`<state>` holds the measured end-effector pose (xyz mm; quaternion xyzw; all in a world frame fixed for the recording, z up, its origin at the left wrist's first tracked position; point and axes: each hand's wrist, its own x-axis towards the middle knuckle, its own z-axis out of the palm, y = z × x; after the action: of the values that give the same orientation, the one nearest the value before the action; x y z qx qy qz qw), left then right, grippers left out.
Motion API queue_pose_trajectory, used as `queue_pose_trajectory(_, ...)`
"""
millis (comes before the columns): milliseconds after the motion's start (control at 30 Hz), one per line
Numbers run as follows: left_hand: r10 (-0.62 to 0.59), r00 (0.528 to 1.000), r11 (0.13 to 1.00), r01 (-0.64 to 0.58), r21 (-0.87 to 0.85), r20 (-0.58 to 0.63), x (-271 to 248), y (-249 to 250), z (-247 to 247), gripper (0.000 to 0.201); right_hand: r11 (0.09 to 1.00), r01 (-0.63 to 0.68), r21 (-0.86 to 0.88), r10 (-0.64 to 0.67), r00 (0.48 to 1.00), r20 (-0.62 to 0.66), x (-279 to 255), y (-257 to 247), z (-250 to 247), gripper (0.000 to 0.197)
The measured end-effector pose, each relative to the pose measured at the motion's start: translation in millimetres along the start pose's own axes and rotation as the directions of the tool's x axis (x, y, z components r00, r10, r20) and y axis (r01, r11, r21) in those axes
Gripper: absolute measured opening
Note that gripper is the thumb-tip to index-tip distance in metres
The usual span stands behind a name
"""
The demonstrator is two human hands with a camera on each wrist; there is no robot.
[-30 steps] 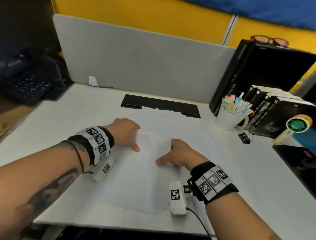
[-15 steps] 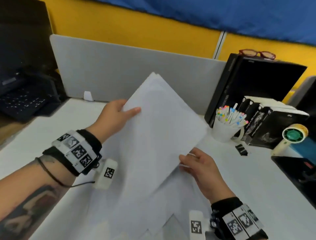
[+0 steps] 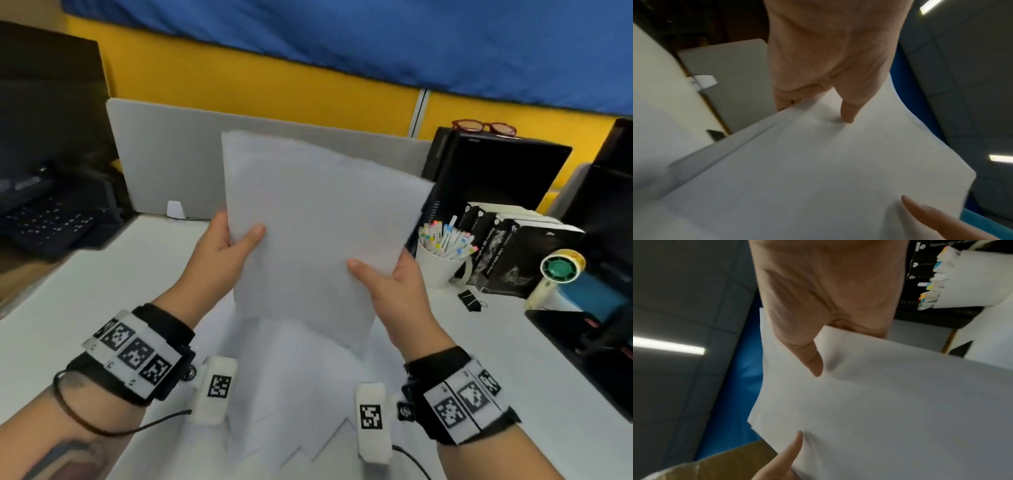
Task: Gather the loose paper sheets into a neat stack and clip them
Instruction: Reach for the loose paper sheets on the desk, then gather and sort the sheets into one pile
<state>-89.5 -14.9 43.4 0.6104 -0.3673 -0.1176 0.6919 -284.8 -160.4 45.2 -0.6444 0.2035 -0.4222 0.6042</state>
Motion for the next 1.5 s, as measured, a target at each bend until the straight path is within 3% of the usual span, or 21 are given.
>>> queue_pose_trajectory(167, -0.3, 0.944, 0.953, 0.291, 0.085, 0.137, -33, -25, -9, 0.016, 0.977, -0.156, -0.147, 0.158, 0.988, 0.001, -25, 42, 12, 0.047)
queue_pose_trajectory(267, -0.269, 0.963, 0.96, 0.269, 0.082, -0.009, -30, -22, -21, 0.017, 0.958, -0.218, -0.189, 0.222, 0.975, 0.003, -20, 53, 7, 0.042)
queue_pose_trajectory(333, -0.272, 0.954, 0.951, 0.286, 0.115, -0.123, -24, -22, -38, 0.02, 0.932, -0.272, -0.241, 0.265, 0.962, -0.062, -13, 57, -3, 0.039)
queue_pose_trajectory(433, -0.384, 0.902, 0.885, 0.42, 0.198, -0.197, -22, -36, -76, 0.026, 0.836, -0.379, -0.397, 0.308, 0.923, -0.231, 1, 74, -27, 0.047)
queue_pose_trajectory(533, -0.479, 0.848, 0.799, 0.528, 0.289, -0.225, -28, -61, -103, 0.031, 0.714, -0.454, -0.533, 0.394, 0.89, -0.23, 16, 90, -48, 0.057)
queue_pose_trajectory(667, -0.601, 0.776, 0.711, 0.629, 0.315, -0.192, -36, -81, -104, 0.018, 0.507, -0.372, -0.778, 0.48, 0.871, -0.104, 25, 106, -55, 0.072)
queue_pose_trajectory(733, -0.629, 0.761, 0.711, 0.646, 0.278, -0.16, -41, -76, -92, 0.007, 0.493, -0.34, -0.801, 0.484, 0.872, -0.073, 27, 104, -50, 0.082)
queue_pose_trajectory(833, -0.656, 0.751, 0.72, 0.652, 0.239, -0.074, -42, -81, -82, 0.024, 0.503, -0.31, -0.807, 0.518, 0.855, -0.005, 31, 98, -40, 0.087)
queue_pose_trajectory(967, -0.652, 0.758, 0.739, 0.639, 0.213, -0.009, -59, -86, -78, 0.025, 0.485, -0.259, -0.835, 0.551, 0.832, 0.063, 22, 92, -30, 0.083)
queue_pose_trajectory(1067, -0.634, 0.773, 0.759, 0.618, 0.204, 0.015, -73, -84, -80, 0.027, 0.462, -0.3, -0.834, 0.578, 0.815, 0.027, 15, 86, -23, 0.082)
queue_pose_trajectory(1167, -0.632, 0.774, 0.765, 0.617, 0.186, 0.03, -77, -85, -83, 0.026, 0.436, -0.301, -0.848, 0.593, 0.805, 0.019, 5, 80, -10, 0.063)
queue_pose_trajectory(1233, -0.637, 0.771, 0.763, 0.624, 0.171, 0.027, -77, -85, -84, 0.026, 0.46, -0.275, -0.844, 0.591, 0.804, 0.059, -1, 82, -5, 0.036)
queue_pose_trajectory(1333, -0.651, 0.758, 0.756, 0.647, 0.1, 0.019, -78, -88, -90, 0.026, 0.674, -0.29, -0.68, 0.479, 0.872, 0.103, -11, 85, -3, 0.004)
queue_pose_trajectory(1400, -0.651, 0.759, 0.758, 0.65, 0.048, 0.015, -78, -89, -94, 0.025, 0.793, -0.305, -0.528, 0.378, 0.925, 0.033, -16, 87, -5, 0.007)
queue_pose_trajectory(1500, -0.639, 0.769, 0.769, 0.639, -0.028, 0.017, -75, -88, -94, 0.024, 0.858, -0.389, -0.336, 0.407, 0.913, -0.018, -26, 97, -4, 0.031)
